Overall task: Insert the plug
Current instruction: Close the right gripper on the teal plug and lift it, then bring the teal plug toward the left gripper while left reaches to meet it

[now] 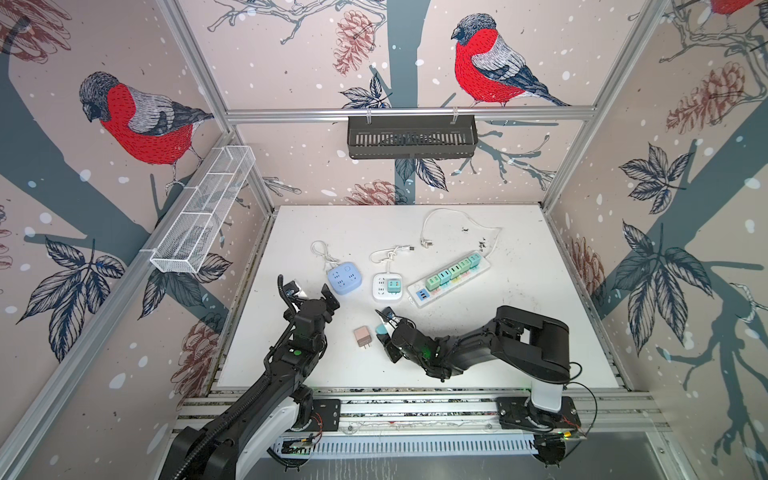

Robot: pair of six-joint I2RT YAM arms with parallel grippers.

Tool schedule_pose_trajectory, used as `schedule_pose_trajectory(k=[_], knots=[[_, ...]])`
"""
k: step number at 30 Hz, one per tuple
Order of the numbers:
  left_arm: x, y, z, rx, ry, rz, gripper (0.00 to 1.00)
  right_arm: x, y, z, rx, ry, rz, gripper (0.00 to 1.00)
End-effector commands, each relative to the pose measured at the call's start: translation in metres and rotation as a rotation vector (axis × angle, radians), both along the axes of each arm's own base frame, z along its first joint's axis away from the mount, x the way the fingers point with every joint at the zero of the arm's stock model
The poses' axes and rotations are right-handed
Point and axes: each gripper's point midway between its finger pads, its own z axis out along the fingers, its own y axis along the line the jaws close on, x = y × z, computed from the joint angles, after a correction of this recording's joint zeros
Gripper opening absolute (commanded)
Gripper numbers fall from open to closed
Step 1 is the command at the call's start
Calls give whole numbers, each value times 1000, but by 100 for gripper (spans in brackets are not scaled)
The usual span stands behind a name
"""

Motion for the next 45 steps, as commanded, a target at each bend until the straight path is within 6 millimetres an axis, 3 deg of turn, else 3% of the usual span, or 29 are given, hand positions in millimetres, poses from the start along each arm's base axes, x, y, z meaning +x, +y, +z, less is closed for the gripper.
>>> schedule_pose_trajectory(k=[1, 3, 6, 11, 15, 19, 24, 31, 34, 41, 45], knots=[[6, -8, 12, -3, -58, -49, 96, -3, 1, 17, 44, -40, 40, 26], [7, -14, 18, 9, -87, -92, 96, -1, -5, 30, 72, -81, 42, 25], [8, -23, 33, -6, -134, -146, 96, 4, -21, 53, 129, -151, 41, 15], [6, -62, 78, -45, -231, -376, 96, 12, -53, 92, 223, -274, 42, 13], [2, -90, 108, -63, -267, -541, 89, 5, -75, 119, 264, -405, 60, 13], [-3, -124, 127, -87, -262, -736, 80, 7, -100, 143, 284, -536, 25, 5], [-12, -173, 129, -127, -216, -969, 74, 12, -123, 163, 289, -632, -8, 3], [-38, -244, 128, -58, -174, -1215, 69, -2, -143, 191, 358, -739, 38, 2], [-49, -260, 130, -51, -169, -1277, 67, -13, -149, 195, 375, -799, 84, 2], [-74, -292, 129, -20, -129, -1408, 66, -8, -144, 191, 301, -834, 97, 1], [-79, -302, 120, -2, -88, -1434, 66, -14, -150, 196, 311, -906, 113, 1]])
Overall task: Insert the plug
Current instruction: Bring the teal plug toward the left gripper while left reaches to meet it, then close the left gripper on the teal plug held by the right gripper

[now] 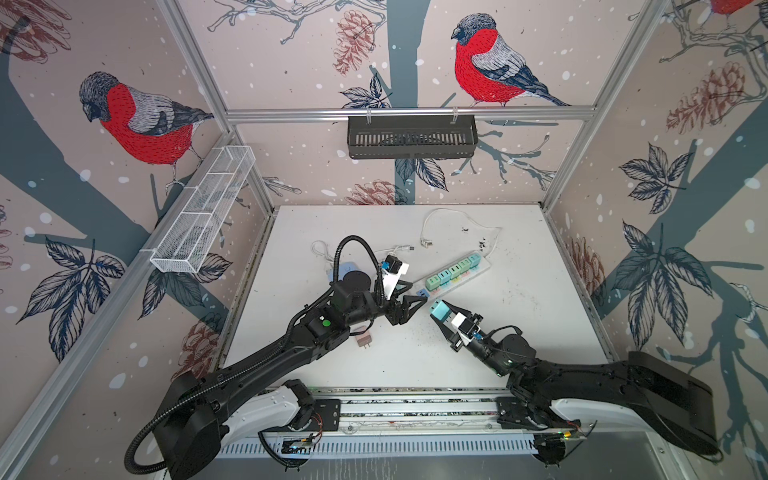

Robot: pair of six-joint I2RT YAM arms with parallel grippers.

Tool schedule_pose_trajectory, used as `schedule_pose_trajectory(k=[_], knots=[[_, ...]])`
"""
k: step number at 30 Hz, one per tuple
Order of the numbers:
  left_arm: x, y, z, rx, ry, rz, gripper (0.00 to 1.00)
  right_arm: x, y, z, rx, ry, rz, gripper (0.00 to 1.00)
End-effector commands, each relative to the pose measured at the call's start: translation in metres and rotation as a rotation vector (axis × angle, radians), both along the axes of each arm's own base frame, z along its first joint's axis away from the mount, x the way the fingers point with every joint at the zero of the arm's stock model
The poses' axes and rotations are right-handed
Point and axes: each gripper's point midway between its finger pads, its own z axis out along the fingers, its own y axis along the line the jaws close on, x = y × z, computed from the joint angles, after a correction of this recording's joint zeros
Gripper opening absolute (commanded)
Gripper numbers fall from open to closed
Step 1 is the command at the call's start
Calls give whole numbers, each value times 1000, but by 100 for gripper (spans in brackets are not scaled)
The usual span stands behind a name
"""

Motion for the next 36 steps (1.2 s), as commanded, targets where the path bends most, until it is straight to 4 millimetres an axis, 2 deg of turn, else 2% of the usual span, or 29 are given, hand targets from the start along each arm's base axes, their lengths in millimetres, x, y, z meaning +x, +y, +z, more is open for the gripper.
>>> schedule_pose_trajectory(k=[1, 5, 13, 19, 24, 25, 30, 33, 36], knots=[[-3, -6, -7, 39, 5, -24, 65, -6, -6, 19, 33, -115, 6, 1], [-7, -15, -17, 69, 26, -63, 63, -6, -3, 17, -18, -157, 8, 1], [-25, -37, -18, 70, 36, -170, 60, -5, -9, 20, -39, -239, -18, 0], [-31, -46, -19, 77, 34, -206, 59, -4, -3, 22, -50, -281, -10, 1], [-32, -51, -25, 93, 50, -221, 51, -7, -2, 28, -29, -319, -3, 0], [-32, -52, -26, 96, 51, -223, 50, -6, 1, 23, -44, -315, -2, 1], [-35, -54, -25, 98, 49, -238, 38, -4, 3, 23, -42, -333, -9, 1], [-35, -54, -25, 99, 46, -243, 27, -3, 4, 22, -43, -345, -15, 0], [-36, -55, -24, 98, 39, -250, 11, -5, 1, 26, -18, -368, -23, 1]])
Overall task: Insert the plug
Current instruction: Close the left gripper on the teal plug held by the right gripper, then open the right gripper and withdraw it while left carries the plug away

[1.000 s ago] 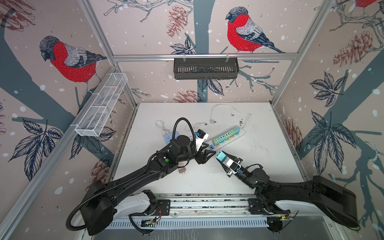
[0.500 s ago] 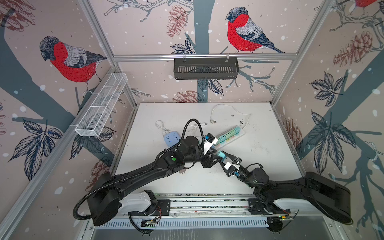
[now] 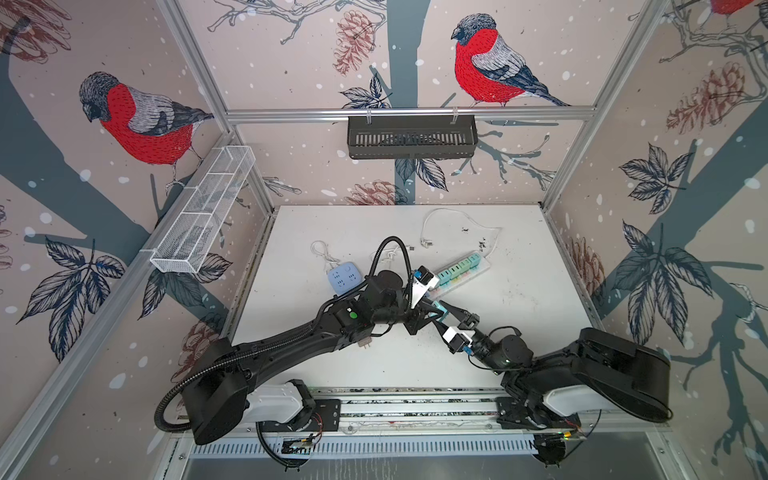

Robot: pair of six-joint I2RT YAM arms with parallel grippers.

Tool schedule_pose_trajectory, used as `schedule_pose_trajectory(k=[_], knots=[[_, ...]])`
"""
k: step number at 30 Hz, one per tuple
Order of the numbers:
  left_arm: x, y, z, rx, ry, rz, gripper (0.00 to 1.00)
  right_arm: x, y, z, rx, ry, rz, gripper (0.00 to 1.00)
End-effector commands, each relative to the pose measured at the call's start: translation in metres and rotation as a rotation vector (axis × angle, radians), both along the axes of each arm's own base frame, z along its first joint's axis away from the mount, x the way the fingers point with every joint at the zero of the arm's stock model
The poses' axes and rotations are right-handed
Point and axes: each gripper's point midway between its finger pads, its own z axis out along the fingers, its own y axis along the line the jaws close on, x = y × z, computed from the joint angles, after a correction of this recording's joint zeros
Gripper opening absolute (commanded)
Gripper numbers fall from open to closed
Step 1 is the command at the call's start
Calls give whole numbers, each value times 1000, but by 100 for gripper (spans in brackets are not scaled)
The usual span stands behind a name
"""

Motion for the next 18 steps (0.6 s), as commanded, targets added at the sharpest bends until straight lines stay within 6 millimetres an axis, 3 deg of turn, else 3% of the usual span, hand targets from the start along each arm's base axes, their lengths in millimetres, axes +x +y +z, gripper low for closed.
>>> schedule_pose_trajectory(k=[1, 3, 5, 7, 11, 12, 18], knots=[[-11, -8, 14, -42, -56, -88, 9, -8, -7, 34, 129, -93, 8, 1], [-9, -7, 15, -45, -68, -83, 2, -7, -2, 31, 114, -89, 0, 2], [-6, -7, 20, -53, -88, -67, 0, -10, 2, 30, 106, -93, -1, 11], [-3, -5, 25, -55, -108, -46, 0, -13, 3, 31, 112, -94, -15, 38], [10, 1, 38, -40, -165, 20, 0, -14, -2, 38, 151, -75, -67, 81], [16, 5, 43, -31, -187, 56, 0, -15, -6, 40, 165, -70, -74, 100], [56, 47, 87, -33, -319, 294, 0, -12, -32, 46, 232, -1, -124, 100]])
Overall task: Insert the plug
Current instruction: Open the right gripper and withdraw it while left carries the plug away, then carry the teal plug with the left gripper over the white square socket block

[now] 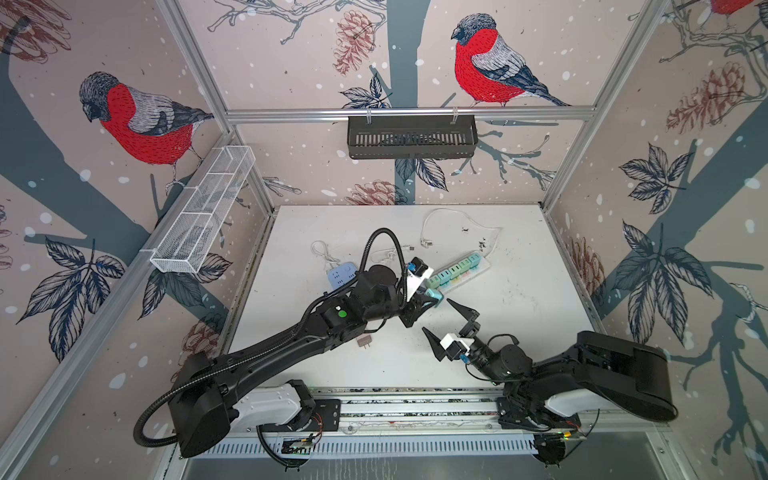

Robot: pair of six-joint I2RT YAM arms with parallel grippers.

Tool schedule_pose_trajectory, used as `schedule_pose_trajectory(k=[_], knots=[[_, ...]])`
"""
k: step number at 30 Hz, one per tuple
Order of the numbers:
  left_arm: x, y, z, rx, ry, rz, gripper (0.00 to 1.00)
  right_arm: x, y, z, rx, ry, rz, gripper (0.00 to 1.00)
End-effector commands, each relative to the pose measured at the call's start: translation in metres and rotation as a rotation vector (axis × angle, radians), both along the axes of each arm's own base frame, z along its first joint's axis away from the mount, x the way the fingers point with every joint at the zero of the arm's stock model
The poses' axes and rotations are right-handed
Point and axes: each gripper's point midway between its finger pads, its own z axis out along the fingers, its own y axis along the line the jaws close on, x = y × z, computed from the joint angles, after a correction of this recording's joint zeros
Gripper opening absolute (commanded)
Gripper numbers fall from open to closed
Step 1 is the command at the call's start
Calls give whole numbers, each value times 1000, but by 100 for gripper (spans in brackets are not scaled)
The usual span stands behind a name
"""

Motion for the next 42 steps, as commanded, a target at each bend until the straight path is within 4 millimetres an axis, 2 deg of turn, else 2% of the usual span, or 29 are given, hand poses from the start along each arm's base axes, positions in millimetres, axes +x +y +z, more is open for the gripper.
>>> schedule_pose_trajectory(k=[1, 4, 8, 10, 13, 17, 19, 21, 23, 24, 27, 30, 33, 37, 42], knots=[[30, 27, 37, -34, -145, 150, 0, 3, -32, 42, 224, 2, -62, 100], [46, 50, 65, -50, -253, 210, 0, 12, -44, 46, 278, 96, -72, 100], [69, 76, 95, 20, -468, 349, 0, 18, -56, 48, 317, 208, -29, 100], [75, 80, 107, 82, -611, 367, 0, 22, -82, 55, 436, 213, -73, 100], [88, 86, 127, 128, -734, 400, 0, 38, -124, 53, 597, 258, -228, 100], [109, 81, 144, 200, -776, 323, 0, 55, -153, 39, 673, 306, -349, 100], [120, 75, 142, 265, -776, 229, 0, 68, -173, 26, 716, 350, -473, 100], [136, 81, 137, 318, -761, 208, 0, 75, -187, 16, 750, 374, -552, 100], [149, 90, 125, 379, -717, 159, 0, 79, -193, 11, 755, 387, -585, 100], [153, 95, 113, 422, -694, 118, 0, 81, -196, 7, 763, 396, -611, 100], [156, 111, 64, 569, -647, 24, 0, 82, -207, -8, 792, 419, -656, 100], [148, 122, 9, 673, -562, -78, 0, 76, -204, -6, 790, 382, -591, 100], [144, 130, -27, 687, -488, -111, 0, 80, -207, -9, 798, 412, -620, 100], [125, 126, -68, 677, -453, -252, 0, 82, -204, -9, 790, 419, -598, 100], [134, 135, -97, 769, -424, -271, 0, 82, -201, -9, 780, 424, -589, 100]])
